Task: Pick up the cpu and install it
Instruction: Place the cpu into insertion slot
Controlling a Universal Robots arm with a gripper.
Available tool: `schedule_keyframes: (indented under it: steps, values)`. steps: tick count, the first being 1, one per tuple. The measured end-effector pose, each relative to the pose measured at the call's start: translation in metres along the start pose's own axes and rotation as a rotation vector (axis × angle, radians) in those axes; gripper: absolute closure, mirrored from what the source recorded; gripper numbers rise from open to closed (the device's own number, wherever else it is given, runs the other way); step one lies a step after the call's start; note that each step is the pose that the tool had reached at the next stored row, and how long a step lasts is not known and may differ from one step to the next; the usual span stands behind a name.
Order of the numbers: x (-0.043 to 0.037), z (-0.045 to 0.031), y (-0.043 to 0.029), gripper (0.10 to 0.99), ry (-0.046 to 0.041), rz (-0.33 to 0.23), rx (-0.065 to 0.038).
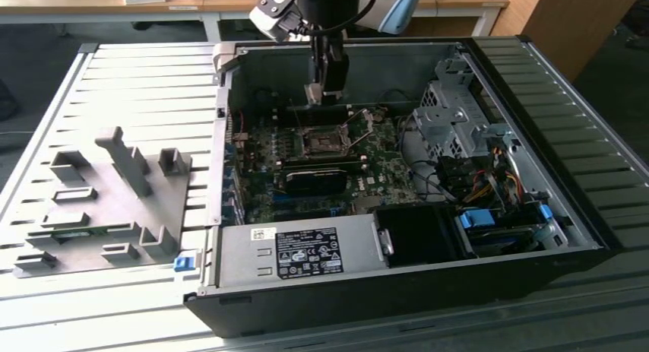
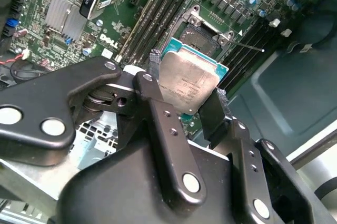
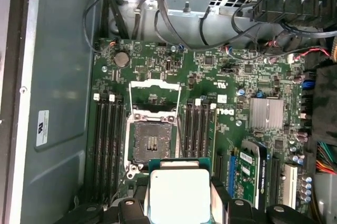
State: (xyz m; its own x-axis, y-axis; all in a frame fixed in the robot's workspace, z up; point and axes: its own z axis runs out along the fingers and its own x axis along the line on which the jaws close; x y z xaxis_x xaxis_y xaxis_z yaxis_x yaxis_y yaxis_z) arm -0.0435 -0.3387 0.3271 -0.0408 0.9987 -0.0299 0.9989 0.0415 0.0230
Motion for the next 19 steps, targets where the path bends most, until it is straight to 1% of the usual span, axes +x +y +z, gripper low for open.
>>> schedule_keyframes:
  steps: [19]
  values:
    - [0.0019,0.0038,0.0007,0.541,-0.0013,0.0,0.0]
